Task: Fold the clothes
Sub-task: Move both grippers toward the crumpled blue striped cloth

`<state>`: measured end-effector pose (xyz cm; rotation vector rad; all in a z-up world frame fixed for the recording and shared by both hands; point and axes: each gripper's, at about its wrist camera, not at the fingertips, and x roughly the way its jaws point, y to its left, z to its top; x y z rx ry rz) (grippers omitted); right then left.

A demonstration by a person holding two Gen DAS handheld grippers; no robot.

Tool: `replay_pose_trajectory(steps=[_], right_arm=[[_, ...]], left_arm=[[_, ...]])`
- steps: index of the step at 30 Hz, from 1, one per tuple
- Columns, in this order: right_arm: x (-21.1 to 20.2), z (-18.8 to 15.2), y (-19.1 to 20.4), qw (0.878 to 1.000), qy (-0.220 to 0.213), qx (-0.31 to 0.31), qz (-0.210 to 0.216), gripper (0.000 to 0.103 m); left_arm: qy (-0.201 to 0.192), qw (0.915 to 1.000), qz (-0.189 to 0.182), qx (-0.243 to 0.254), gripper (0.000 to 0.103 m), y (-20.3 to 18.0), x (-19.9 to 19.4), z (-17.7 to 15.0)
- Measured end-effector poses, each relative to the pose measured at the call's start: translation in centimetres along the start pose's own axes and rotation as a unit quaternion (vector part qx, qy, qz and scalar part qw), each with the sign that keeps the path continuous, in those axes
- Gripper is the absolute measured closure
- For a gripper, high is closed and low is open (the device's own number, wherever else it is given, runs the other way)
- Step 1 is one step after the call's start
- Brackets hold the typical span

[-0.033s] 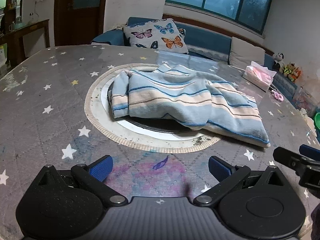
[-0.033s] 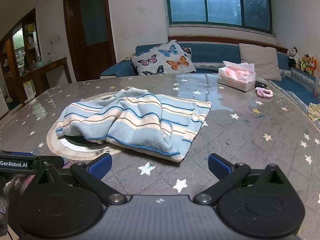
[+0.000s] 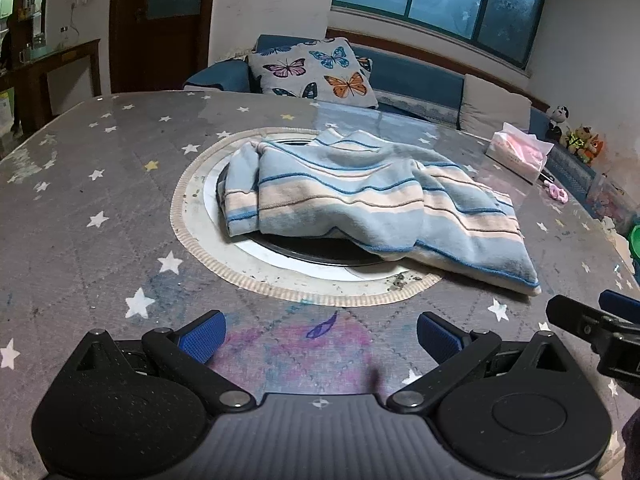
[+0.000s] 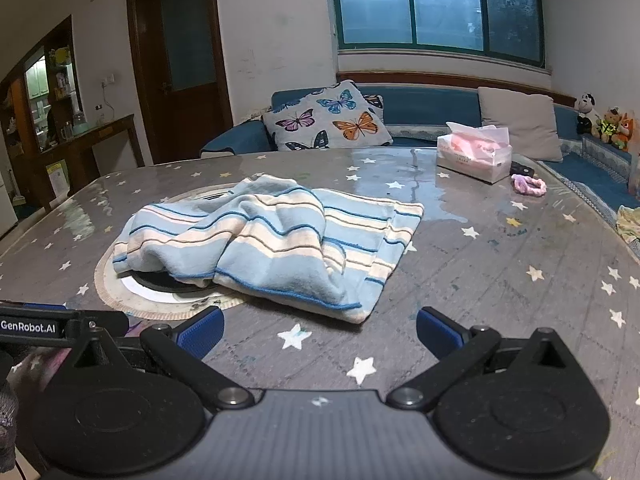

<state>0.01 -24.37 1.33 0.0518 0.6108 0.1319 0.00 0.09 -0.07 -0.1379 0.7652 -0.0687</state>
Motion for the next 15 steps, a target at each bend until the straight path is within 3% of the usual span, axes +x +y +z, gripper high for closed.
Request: replay_pose_trajectory(steps=[15], right_arm=[[-1.0, -0.7, 0.5, 1.000, -0.001, -0.003, 0.010, 0.000]], left_arm=[[0.014, 0.9996, -0.007, 0.023, 0.000, -1.9, 0.0, -0.9]])
